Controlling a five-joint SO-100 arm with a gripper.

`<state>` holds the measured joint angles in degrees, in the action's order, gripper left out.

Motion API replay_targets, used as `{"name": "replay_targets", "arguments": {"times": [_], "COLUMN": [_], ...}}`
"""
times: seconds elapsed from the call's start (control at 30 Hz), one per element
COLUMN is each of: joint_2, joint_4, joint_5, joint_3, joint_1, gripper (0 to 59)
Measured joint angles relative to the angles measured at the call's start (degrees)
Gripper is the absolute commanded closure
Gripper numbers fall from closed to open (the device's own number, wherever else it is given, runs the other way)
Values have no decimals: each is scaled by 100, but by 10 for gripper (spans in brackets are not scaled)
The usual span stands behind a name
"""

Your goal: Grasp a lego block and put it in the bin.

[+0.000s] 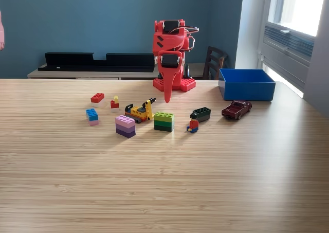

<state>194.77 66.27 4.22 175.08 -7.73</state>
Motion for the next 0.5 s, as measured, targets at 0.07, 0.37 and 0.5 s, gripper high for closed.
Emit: {"name": "replay_targets", "arguments": {"times": [0.07,0.37,0.5], "joint_2": [0,0,0], "joint_4": [0,-105,-290], "joint_5": [0,0,0], "joint_3": [0,0,-9], "joint_1": [0,0,0], "gripper": [585,585,586]}}
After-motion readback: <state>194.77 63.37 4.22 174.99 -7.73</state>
